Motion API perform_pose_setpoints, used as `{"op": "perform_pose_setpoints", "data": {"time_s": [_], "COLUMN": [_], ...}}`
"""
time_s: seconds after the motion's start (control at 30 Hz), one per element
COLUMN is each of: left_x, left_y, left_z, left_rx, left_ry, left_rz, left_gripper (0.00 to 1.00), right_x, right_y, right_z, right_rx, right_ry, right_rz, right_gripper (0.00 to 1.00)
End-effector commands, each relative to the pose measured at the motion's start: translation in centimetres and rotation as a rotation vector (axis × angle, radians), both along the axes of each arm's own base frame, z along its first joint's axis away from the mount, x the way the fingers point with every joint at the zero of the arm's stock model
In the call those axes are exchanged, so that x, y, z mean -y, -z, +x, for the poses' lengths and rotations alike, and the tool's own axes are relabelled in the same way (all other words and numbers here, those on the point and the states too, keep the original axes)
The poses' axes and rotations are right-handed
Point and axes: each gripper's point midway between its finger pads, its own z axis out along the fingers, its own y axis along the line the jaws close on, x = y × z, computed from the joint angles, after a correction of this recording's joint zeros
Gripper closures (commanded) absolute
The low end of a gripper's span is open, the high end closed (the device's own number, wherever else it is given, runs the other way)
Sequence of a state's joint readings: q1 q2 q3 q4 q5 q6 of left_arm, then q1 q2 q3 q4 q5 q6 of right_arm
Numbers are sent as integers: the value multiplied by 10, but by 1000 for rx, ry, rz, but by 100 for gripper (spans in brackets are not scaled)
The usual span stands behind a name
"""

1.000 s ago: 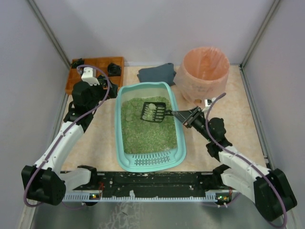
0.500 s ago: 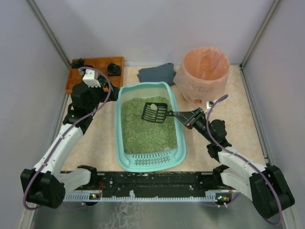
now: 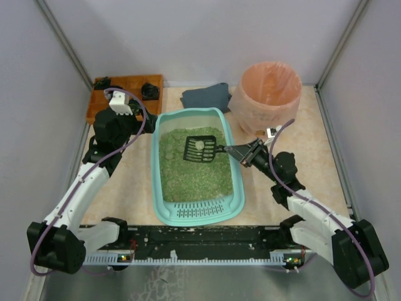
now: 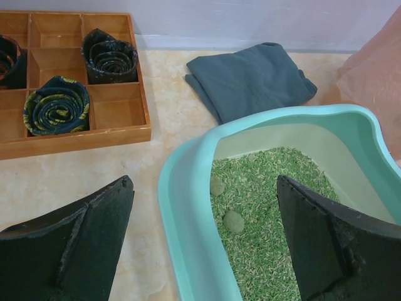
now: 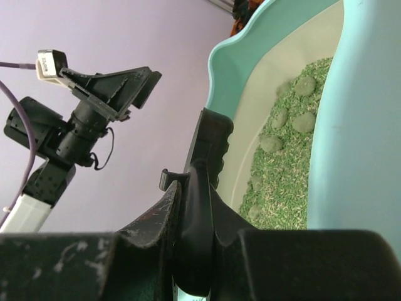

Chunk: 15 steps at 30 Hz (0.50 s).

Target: Clean the litter box

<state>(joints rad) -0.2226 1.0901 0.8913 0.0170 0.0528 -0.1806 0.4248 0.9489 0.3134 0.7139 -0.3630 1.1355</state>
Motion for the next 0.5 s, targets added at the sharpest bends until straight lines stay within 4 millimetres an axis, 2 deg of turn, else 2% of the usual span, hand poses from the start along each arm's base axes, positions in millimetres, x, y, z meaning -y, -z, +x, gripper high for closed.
{"op": "perform_pose_setpoints", "data": {"time_s": [0.0, 0.23, 0.47], "left_x": [-4, -6, -7], "left_y": [-12, -13, -12], "left_z": [-2, -2, -3], "left_rx": [33, 35, 32], "left_ry": [-9, -18, -22], "left_rz": [14, 19, 26], "left_gripper": [0, 0, 0], "right_x": [3, 2, 1], "right_y": [-41, -46, -68], "right_z": [2, 7, 15], "right_rx": [150, 127, 143], "right_ry": [28, 41, 50], "right_rz": [-14, 11, 29], "right_gripper": [100, 100, 100]}}
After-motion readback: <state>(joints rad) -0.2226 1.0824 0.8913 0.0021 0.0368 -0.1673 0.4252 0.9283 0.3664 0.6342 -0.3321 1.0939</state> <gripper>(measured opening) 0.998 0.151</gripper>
